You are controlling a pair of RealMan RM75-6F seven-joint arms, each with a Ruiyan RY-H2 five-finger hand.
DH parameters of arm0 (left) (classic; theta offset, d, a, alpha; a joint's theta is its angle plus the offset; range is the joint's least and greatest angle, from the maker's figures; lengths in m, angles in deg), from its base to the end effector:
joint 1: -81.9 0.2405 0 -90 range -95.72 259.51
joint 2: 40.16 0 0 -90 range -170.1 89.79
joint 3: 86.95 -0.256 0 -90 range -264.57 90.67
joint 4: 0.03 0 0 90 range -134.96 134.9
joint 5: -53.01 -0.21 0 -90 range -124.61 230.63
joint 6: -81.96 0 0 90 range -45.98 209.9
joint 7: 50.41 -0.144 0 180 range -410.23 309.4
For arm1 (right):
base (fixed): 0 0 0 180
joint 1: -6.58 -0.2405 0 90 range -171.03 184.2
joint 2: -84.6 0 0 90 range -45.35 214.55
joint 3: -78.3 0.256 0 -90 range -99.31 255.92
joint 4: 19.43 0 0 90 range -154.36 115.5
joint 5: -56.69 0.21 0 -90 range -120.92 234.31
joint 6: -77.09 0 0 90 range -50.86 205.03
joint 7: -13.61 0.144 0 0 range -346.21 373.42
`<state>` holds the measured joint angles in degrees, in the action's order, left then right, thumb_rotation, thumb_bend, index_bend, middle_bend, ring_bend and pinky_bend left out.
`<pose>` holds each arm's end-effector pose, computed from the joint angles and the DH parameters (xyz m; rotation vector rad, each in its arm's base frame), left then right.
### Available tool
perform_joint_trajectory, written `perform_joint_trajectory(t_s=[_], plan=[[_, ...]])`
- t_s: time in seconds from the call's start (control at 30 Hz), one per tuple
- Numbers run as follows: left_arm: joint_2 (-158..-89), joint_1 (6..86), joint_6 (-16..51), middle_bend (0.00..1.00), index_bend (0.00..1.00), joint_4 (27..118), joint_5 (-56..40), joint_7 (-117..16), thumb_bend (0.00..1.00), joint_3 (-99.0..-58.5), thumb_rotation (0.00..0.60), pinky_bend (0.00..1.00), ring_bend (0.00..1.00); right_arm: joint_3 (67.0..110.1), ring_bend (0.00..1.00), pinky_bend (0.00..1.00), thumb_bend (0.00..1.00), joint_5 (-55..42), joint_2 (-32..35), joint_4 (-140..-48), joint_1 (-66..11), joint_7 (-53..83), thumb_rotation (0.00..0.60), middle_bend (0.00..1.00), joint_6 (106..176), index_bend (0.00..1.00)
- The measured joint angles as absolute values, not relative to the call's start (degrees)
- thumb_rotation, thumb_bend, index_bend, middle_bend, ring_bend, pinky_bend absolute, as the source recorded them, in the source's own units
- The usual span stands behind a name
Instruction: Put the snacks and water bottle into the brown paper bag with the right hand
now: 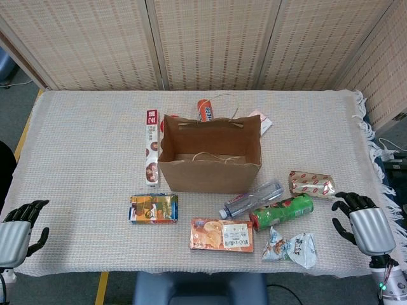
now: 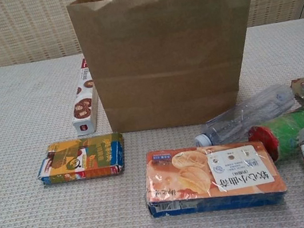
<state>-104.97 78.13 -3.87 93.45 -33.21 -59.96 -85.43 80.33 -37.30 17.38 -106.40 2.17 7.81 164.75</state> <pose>-0.3099 0.1698 0.1516 -1.4299 -0.8175 -0.7863 -0.3064 -0.1752 0.1457 1.5187 -0.7168 0.8844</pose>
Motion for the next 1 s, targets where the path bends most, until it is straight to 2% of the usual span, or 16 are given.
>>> perform_joint_trajectory(t_s=[0.5, 0.67, 1.0], plan=[[-104.91, 77.35, -2.39, 0.00, 0.00, 94.10, -32.54, -59.95, 0.36, -85.64, 0.600, 0.02, 0.00, 78.18, 0.00, 0.01, 0.13, -35.84, 20.72, -110.64, 2.00, 9.44, 0.600, 0.00, 161.86, 0.00], [-104.62, 77.01, -1.74, 0.00, 0.00, 94.13, -32.66, -59.35, 0.36, -85.79, 0.600, 0.02, 0.00, 75.03, 0.04, 0.11, 0.13, -37.26, 22.92, -115.73, 1.35, 10.95, 0.600, 0.09, 157.22, 0.07], [-104.52, 76.85, -1.01, 0.00, 0.00, 94.55, -31.85, -59.35, 0.36, -85.86, 0.600, 0.02, 0.00, 68.02, 0.13, 0.19, 0.13, -41.10, 24.52, -125.41, 0.15, 1.39, 0.600, 0.16, 147.16, 0.11]])
